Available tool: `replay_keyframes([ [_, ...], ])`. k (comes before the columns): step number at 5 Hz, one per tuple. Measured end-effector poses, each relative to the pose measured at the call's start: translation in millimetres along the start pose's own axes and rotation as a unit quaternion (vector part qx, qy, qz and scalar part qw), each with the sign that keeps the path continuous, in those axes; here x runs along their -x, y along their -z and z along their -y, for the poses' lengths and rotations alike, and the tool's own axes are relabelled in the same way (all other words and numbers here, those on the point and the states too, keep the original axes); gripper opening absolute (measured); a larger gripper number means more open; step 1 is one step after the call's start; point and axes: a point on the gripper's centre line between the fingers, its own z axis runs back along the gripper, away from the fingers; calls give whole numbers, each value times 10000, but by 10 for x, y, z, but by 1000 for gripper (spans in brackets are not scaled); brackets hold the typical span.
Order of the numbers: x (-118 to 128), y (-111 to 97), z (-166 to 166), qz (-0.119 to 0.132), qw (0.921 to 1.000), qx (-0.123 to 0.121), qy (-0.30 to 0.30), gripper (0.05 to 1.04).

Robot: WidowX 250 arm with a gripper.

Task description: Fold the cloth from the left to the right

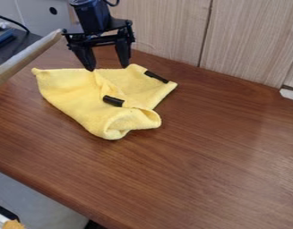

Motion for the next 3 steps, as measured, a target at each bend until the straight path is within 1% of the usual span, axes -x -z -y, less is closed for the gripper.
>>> replay_keyframes([
  [1, 21, 89, -19, -136, 9999, -14, -59, 1000],
  [2, -57, 159, -173, -220, 9992, -98, -324, 999],
  [3, -167, 87, -339, -79, 9982, -143, -586, 1000],
])
